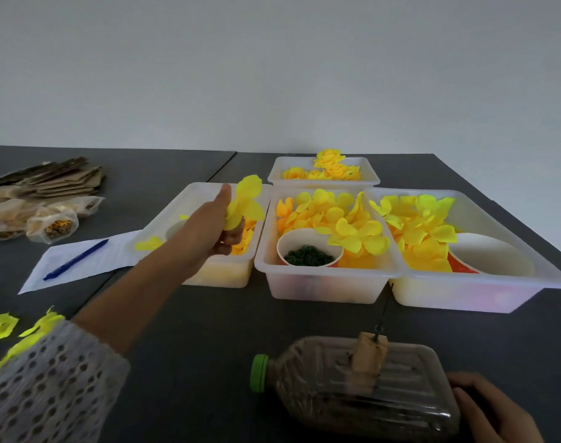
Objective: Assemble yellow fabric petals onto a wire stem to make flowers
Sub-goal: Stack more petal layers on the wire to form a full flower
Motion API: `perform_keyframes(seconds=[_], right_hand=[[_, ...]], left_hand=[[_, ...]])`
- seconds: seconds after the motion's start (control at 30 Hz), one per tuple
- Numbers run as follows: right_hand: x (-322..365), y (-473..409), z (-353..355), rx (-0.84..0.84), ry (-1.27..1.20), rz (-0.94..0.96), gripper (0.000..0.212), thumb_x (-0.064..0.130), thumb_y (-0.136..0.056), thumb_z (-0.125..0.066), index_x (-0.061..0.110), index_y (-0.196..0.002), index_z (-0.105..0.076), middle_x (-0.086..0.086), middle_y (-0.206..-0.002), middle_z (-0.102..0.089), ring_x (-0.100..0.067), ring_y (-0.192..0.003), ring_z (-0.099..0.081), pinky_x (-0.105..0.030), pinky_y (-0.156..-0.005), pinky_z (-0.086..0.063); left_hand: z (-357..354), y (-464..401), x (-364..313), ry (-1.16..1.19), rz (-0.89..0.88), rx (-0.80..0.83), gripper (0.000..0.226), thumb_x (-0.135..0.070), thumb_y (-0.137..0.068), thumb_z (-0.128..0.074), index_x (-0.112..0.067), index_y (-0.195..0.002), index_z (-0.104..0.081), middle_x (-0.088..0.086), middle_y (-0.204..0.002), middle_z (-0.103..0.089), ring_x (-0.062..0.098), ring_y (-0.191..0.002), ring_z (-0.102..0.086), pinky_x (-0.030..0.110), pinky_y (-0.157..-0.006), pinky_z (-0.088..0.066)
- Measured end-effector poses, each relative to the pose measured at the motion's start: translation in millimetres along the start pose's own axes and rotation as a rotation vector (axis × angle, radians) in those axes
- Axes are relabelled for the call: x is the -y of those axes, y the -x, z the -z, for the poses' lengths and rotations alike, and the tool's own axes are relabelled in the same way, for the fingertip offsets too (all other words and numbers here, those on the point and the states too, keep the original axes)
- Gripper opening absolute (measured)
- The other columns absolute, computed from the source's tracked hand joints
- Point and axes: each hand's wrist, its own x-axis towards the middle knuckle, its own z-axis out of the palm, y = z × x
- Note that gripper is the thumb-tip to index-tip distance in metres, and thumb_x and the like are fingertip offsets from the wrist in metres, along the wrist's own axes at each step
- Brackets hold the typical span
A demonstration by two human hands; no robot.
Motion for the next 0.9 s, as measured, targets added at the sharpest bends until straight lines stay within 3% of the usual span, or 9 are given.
perform_keyframes(seconds=[0.23,0.4,0.47,0.5,0.53,0.57,0.67,0.77,0.9], right_hand=[[14.1,11.0,-1.6,-0.189,-0.213,0.147,0.031,-0.017,-0.085,-0.054,0.007,-0.101,-0.066,0.005,-0.087,-0.073,-0.008,-0.077,-0.067,-0.009,-0.069,-0.049],[86.7,23.9,9.0,-0.282,-0.337,0.402,0.026,0.025,-0.086,-0.067,0.026,-0.110,-0.059,0.004,-0.099,-0.067,-0.017,-0.084,-0.063,-0.024,-0.070,-0.052],[119.0,28.8,6.9,-0.143,-0.355,0.459,0.051,0.042,-0.072,-0.071,0.025,-0.118,-0.056,0.004,-0.103,-0.066,-0.017,-0.081,-0.062,-0.025,-0.068,-0.051],[132.4,30.3,4.0,-0.084,-0.353,0.449,0.062,0.055,-0.066,-0.073,0.027,-0.119,-0.056,0.003,-0.102,-0.066,-0.018,-0.078,-0.061,-0.027,-0.067,-0.052],[143.5,31.2,1.6,-0.022,-0.349,0.413,0.068,0.068,-0.062,-0.071,0.030,-0.117,-0.058,0.001,-0.099,-0.067,-0.020,-0.076,-0.062,-0.030,-0.067,-0.054],[153.0,30.8,0.2,0.035,-0.345,0.372,0.066,0.076,-0.063,-0.065,0.031,-0.111,-0.062,-0.002,-0.094,-0.069,-0.023,-0.074,-0.063,-0.034,-0.067,-0.055],[168.7,26.0,1.7,0.052,-0.331,0.306,0.041,0.066,-0.073,-0.059,0.028,-0.083,-0.071,-0.003,-0.070,-0.070,-0.016,-0.060,-0.064,-0.027,-0.055,-0.053],[171.2,23.2,3.1,0.041,-0.422,0.283,0.034,0.046,-0.075,-0.056,0.016,-0.063,-0.065,-0.009,-0.058,-0.062,-0.018,-0.052,-0.059,-0.025,-0.050,-0.050],[166.6,23.1,1.7,0.250,-0.682,0.142,0.028,0.039,-0.080,-0.061,0.023,-0.058,-0.066,-0.006,-0.057,-0.058,-0.022,-0.057,-0.053,-0.036,-0.058,-0.047]], left_hand=[[-62.6,69.6,-17.1,0.181,-0.115,0.361,0.077,-0.076,-0.078,-0.004,-0.019,-0.039,-0.037,-0.002,-0.038,-0.024,0.011,-0.034,-0.020,0.017,-0.041,-0.016],[-92.0,96.9,-27.5,0.143,-0.135,0.483,0.076,-0.080,-0.052,-0.014,-0.010,-0.039,-0.042,0.003,-0.031,-0.031,0.011,-0.028,-0.026,0.014,-0.037,-0.016],[-99.9,106.9,-28.0,0.198,-0.133,0.469,0.082,-0.072,-0.052,-0.019,-0.006,-0.068,-0.063,0.018,-0.042,-0.056,0.012,-0.034,-0.053,0.017,-0.037,-0.006],[-103.5,107.9,-26.4,0.234,-0.136,0.462,0.086,-0.069,-0.052,-0.024,-0.005,-0.090,-0.065,0.023,-0.067,-0.068,0.010,-0.054,-0.067,0.047,-0.087,-0.004],[-109.0,107.0,-24.8,0.228,-0.138,0.449,0.094,-0.069,-0.051,-0.030,-0.004,-0.110,-0.064,0.022,-0.090,-0.071,0.009,-0.073,-0.072,0.023,-0.078,-0.054],[-114.8,108.7,-24.3,0.209,-0.151,0.439,0.098,-0.070,-0.049,-0.035,-0.007,-0.118,-0.064,0.017,-0.104,-0.072,0.009,-0.089,-0.071,0.022,-0.089,-0.053],[-116.1,120.4,-18.0,0.138,-0.202,0.380,0.081,-0.078,-0.050,-0.032,-0.015,-0.081,-0.073,-0.005,-0.069,-0.072,-0.005,-0.070,-0.067,0.007,-0.066,-0.050],[-109.7,125.8,-13.9,-0.106,-0.334,0.386,0.099,-0.098,-0.055,-0.031,-0.006,-0.080,-0.060,0.016,-0.068,-0.057,0.028,-0.066,-0.056,0.025,-0.066,-0.050],[-107.6,129.5,-20.1,-0.142,-0.408,0.277,0.051,-0.075,-0.067,-0.039,-0.026,-0.051,-0.042,-0.011,-0.043,-0.025,0.007,-0.042,-0.027,0.011,-0.042,-0.028]])
